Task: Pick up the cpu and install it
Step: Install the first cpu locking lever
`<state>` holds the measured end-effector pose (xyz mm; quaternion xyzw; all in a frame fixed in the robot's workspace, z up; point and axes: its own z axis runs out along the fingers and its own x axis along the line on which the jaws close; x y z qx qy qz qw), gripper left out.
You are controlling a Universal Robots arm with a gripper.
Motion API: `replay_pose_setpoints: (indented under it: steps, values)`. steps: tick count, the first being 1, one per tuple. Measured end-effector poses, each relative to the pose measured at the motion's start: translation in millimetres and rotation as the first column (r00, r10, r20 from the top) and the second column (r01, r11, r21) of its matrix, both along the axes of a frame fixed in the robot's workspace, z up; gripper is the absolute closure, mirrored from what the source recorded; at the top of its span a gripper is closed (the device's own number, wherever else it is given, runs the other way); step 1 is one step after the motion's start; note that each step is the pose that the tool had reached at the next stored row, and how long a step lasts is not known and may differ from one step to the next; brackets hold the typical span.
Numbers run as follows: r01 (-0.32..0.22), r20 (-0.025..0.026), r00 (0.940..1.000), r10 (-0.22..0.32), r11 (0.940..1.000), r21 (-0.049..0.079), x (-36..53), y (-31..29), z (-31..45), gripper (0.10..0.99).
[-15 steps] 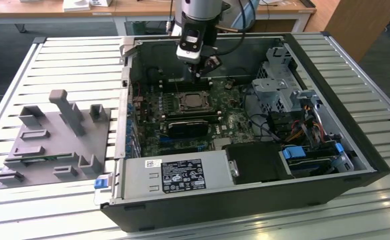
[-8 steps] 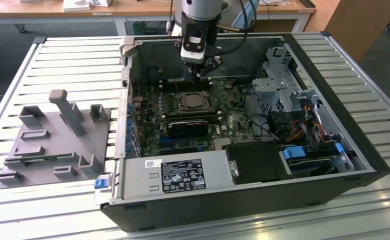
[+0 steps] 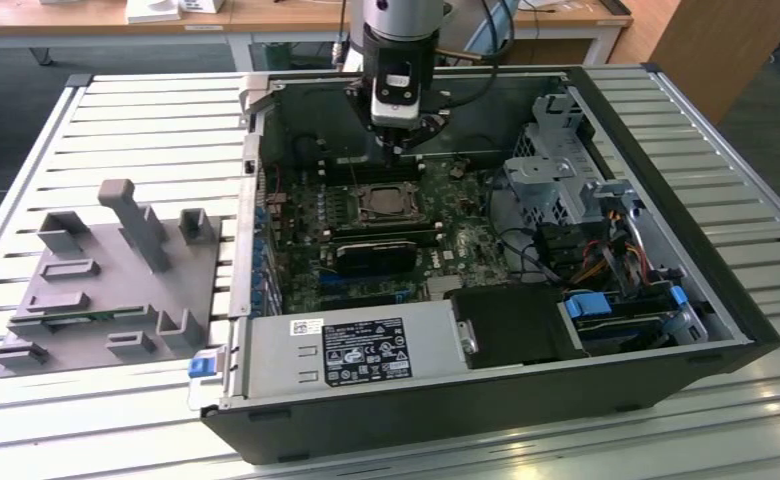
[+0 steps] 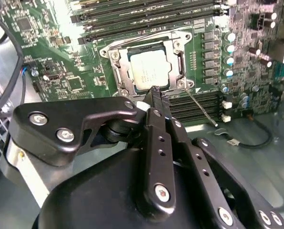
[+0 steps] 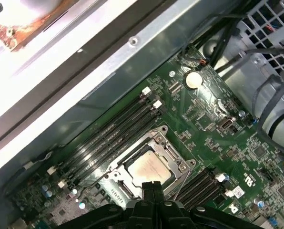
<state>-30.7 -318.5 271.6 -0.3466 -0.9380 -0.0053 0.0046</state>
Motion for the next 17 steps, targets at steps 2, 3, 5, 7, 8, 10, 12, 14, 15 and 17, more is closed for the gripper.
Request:
replay_pose_setpoints:
  steps: [2, 3, 5, 7, 8, 10, 12, 14, 15, 17]
  values:
    - [-0.026, -0.0001, 0.9997, 0.026, 0.9997, 0.000, 0.0, 0.0, 0.0, 0.980]
    - [-0.039, 0.0000, 0.9992, 0.039, 0.9992, 0.000, 0.0, 0.0, 0.0, 0.980]
    - [-0.067, 0.0000, 0.9977, 0.067, 0.9977, 0.000, 0.0, 0.0, 0.0, 0.980]
    - [-0.099, 0.0000, 0.9951, 0.099, 0.9951, 0.000, 0.0, 0.0, 0.0, 0.980]
    - [-0.115, 0.0000, 0.9934, 0.115, 0.9934, 0.000, 0.0, 0.0, -0.1, 0.980]
    - [-0.150, 0.0000, 0.9887, 0.150, 0.9887, 0.000, 0.0, 0.0, -0.1, 0.980]
    - [-0.186, 0.0000, 0.9826, 0.186, 0.9826, 0.000, 0.0, 0.0, -0.1, 0.980]
    - [-0.221, 0.0000, 0.9753, 0.221, 0.9753, 0.000, 0.0, 0.0, -0.1, 0.980]
    - [-0.236, 0.0000, 0.9718, 0.236, 0.9718, 0.000, 0.0, 0.0, -0.1, 0.980]
    - [-0.261, 0.0001, 0.9653, 0.261, 0.9653, 0.000, 0.0, 0.0, -0.1, 0.980]
